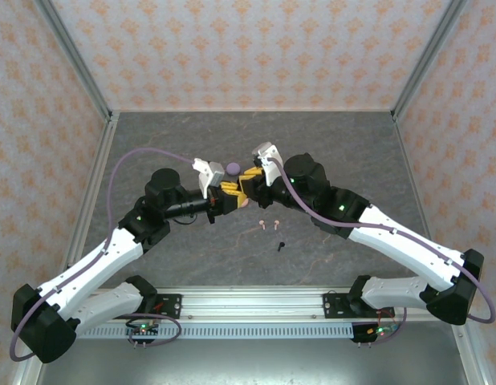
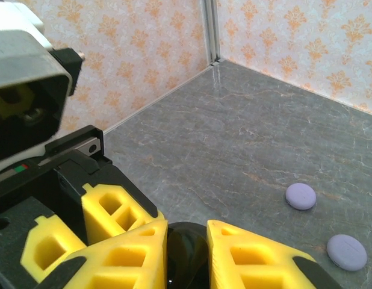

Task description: Insert the wireless bluetooth earbuds into the charging case

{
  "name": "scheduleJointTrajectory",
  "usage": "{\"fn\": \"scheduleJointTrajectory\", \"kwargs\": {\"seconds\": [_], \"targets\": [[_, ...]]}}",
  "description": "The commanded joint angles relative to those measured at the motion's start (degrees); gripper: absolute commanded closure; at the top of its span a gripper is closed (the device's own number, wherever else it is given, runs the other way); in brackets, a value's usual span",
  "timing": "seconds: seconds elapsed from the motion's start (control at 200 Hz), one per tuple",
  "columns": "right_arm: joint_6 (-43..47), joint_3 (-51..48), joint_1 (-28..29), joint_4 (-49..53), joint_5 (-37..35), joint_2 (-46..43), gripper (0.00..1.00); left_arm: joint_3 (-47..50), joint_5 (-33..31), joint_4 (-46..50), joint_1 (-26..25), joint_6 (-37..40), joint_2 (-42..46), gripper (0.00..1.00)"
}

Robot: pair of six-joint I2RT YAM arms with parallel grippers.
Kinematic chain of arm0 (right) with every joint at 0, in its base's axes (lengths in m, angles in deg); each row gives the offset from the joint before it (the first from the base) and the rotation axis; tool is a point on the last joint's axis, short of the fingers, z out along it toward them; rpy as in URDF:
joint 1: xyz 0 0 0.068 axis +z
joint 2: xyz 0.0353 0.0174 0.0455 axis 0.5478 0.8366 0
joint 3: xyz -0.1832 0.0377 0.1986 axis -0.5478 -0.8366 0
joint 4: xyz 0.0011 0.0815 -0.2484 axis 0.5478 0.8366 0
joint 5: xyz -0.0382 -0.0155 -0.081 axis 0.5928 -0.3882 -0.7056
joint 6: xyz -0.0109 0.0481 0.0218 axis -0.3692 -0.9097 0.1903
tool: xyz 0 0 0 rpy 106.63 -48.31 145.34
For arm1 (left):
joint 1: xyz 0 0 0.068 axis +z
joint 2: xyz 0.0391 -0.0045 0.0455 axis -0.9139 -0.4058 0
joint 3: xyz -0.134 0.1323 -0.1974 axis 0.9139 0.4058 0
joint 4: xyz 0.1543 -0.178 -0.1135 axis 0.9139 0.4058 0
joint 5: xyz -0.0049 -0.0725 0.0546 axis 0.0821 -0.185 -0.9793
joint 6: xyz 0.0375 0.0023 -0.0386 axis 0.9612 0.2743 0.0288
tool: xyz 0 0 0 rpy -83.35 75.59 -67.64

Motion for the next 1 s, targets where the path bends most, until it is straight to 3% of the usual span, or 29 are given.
{"fn": "scheduleJointTrajectory", "kwargs": {"seconds": [0.0, 0.996], "targets": [[1.0, -0.7, 0.4, -1.7, -0.9, -1.0, 0.79, 0.1, 1.4, -4.9, -0.5, -2.0, 0.1, 1.0], [-2.3, -0.3, 0.3, 1.1, 4.6, -1.5, 0.79, 0.4, -0.1, -4.2, -0.6, 1.2, 1.7, 1.0]]}}
